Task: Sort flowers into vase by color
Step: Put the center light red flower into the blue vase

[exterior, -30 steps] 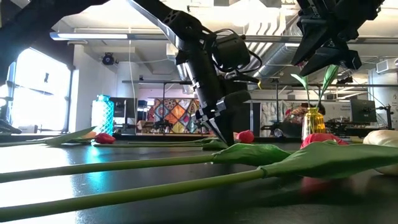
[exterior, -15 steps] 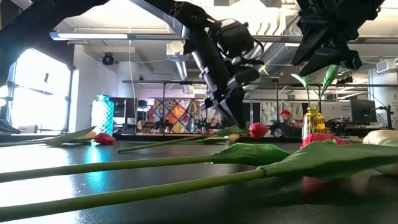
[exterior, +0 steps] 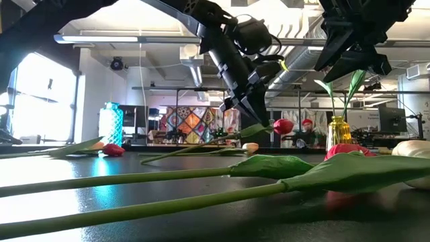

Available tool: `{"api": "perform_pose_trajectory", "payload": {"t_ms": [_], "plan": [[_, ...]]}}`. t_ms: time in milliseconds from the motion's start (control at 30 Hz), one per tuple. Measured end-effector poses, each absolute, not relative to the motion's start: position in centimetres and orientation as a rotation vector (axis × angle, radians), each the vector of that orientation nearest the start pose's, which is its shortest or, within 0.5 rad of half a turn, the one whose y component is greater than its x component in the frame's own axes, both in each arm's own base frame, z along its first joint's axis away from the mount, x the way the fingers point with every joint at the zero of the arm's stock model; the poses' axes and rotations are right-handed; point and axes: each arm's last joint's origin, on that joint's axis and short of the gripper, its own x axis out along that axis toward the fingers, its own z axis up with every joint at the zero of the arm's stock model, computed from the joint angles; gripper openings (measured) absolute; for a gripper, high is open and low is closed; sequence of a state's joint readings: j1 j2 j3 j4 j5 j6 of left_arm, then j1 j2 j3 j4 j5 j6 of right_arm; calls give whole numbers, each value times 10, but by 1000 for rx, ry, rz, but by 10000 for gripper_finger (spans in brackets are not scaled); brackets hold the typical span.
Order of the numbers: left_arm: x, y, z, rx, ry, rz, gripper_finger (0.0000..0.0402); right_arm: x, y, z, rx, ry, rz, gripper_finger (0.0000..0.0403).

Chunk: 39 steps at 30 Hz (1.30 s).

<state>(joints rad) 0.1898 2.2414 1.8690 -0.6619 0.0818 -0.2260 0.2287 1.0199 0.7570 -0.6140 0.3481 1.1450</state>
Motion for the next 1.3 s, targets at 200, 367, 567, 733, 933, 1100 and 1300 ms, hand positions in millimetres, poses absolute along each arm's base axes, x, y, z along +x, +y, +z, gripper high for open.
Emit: {"api": "perform_pose_trajectory", "payload": {"t_ms": [200, 367, 567, 733, 933, 1100, 1300], "plan": [[475, 89, 194, -344, 1013, 211, 10, 192, 35, 250, 820, 666, -564, 138], [474, 88, 193, -338, 1033, 206, 62, 191, 34, 249, 817, 677, -572, 138], [459, 86, 186, -362, 1202, 224, 156, 188, 33, 247, 791, 701, -593, 138], [448, 77, 173, -340, 1308, 206, 203, 188, 31, 247, 749, 702, -603, 138], [452, 62, 159, -323, 1265, 171, 215, 189, 25, 247, 758, 696, -625, 138], [462, 51, 162, -282, 1178, 133, 215, 189, 24, 247, 767, 695, -629, 138], [465, 47, 156, -216, 1173, 178, 192, 189, 25, 246, 798, 706, -617, 138]]}}
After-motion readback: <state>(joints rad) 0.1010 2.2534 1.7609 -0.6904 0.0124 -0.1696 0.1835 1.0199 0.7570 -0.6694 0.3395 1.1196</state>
